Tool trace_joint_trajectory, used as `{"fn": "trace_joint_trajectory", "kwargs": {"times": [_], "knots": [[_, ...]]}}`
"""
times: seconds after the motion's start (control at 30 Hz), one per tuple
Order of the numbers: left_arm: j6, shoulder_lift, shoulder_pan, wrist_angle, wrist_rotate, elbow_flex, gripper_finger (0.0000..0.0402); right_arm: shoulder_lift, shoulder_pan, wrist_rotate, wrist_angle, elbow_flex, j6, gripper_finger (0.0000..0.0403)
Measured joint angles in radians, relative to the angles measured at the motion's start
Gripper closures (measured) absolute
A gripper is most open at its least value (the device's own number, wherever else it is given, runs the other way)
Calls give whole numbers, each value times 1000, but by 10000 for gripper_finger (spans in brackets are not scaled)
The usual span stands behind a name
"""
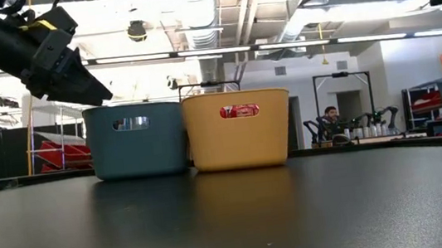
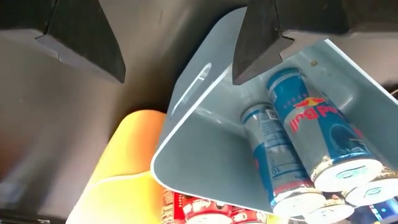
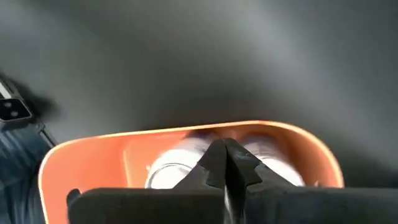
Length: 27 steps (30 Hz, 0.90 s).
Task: Sort soda cans
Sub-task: Move the orange bin from the bottom right of the table to beside the yellow bin
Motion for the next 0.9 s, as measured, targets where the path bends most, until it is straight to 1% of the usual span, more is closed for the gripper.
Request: {"fn": "trace_joint_trajectory", "kwargs": {"times": [0.13,0.27,0.33,0.4,0.5,0.57,0.63,0.9], "knots": [[-3,-1,0,-8,31,0,111,3,-33,-7,-133,1,-43,336],[-31,-2,-1,-23,58,0,111,9,-57,-29,-273,1,-32,275],[-42,-2,-7,-30,63,0,111,9,-62,-55,-277,1,-60,244],[-50,-2,-14,-37,65,0,111,9,-55,-87,-244,1,-93,216],[-57,-2,-21,-43,75,0,111,13,-43,-91,-194,1,-151,188],[-70,1,-23,-57,117,-2,111,14,-48,-73,-202,-10,-160,181],[-78,3,-23,-62,131,-3,111,14,-65,-63,-229,-28,-161,182],[-90,0,-23,-73,115,-1,111,14,-79,-65,-199,-97,-164,211]]}}
